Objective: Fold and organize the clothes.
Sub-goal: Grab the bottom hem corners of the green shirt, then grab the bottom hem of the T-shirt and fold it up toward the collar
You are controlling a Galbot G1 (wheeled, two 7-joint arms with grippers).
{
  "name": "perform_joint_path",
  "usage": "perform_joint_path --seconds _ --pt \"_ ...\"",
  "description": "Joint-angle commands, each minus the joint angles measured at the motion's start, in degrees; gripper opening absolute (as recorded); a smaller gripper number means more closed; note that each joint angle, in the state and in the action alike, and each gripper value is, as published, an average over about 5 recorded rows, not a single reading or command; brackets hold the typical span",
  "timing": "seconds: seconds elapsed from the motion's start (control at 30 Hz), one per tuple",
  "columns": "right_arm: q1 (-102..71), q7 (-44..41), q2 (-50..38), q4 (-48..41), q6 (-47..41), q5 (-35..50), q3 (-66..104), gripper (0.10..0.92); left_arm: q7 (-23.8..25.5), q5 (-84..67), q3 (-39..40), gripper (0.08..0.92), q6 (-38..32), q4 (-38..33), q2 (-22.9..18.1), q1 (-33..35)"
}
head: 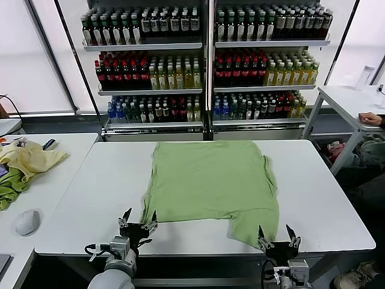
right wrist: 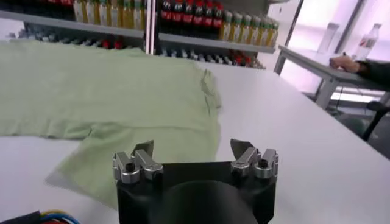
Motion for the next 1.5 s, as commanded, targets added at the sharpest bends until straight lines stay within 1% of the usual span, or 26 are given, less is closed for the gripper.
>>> perform_joint_path --seconds 0.03,0.1,0.17,0.27,0.33,0.53,0.77,0.97,1.03,1.1,1.17,1.33,1.5 --pt "0.21 -0.01 -0.29 -0.19 -1.23 1.00 0.21 0.823 -0.94 -0.66 0.73 0.823 3.42 3.01 1.02 -2.64" --pt "0.16 0.45 -0.22 -0.60 -1.40 0.87 -0.01 0.823 -1.00 -0.69 0.93 0.821 3.43 3.23 0.96 -2.74" --pt "-0.14 0.91 -0.08 -0.97 -1.50 0.58 -0.37 0.823 -1.08 -0.80 1.12 0.802 3.44 3.51 0.92 -2.80" --pt "-0.63 1.25 0.27 -1.30 -1.44 0.19 -0.84 0.818 -1.22 -1.28 1.21 0.732 3.45 3.97 0.92 -2.75" --pt "-0.75 1.34 0.48 -1.43 -1.41 0.16 -0.98 0.793 -1.28 -1.91 1.21 0.672 3.47 4.25 0.99 -2.64" --pt "-0.67 1.65 0.57 -1.87 -1.57 1.41 -1.02 0.647 -0.81 -5.30 1.07 0.498 3.49 3.52 1.36 -1.60" --pt "-0.35 1.68 0.29 -2.17 -2.52 5.78 -0.81 0.440 0.98 -8.37 1.19 0.299 3.27 1.98 1.41 0.10" --pt "-0.35 0.42 -0.14 -1.68 -2.17 7.69 -0.57 0.266 1.91 -9.45 1.20 0.138 1.33 1.18 1.43 0.99" --pt "-0.44 -0.33 -0.34 -1.29 -1.41 7.88 -0.38 0.214 2.17 -9.71 1.22 0.116 0.41 0.74 1.43 1.33" --pt "-0.49 -0.95 -0.55 -0.88 -0.67 7.83 -0.10 0.158 2.39 -9.99 1.18 0.113 -0.47 0.24 1.50 1.60" --pt "-0.50 -1.43 -0.81 -0.39 -0.21 7.82 0.27 0.128 2.59 -10.27 1.06 0.113 -1.46 -0.29 1.67 1.79" --pt "-0.13 -2.80 -1.97 1.44 1.36 7.84 1.68 0.121 2.81 -11.73 0.21 0.113 -4.00 -2.24 2.58 1.94" --pt "2.11 -4.05 -3.97 2.94 3.52 9.01 4.30 0.121 3.02 -14.05 -0.74 0.113 -5.46 -4.27 4.48 1.46"
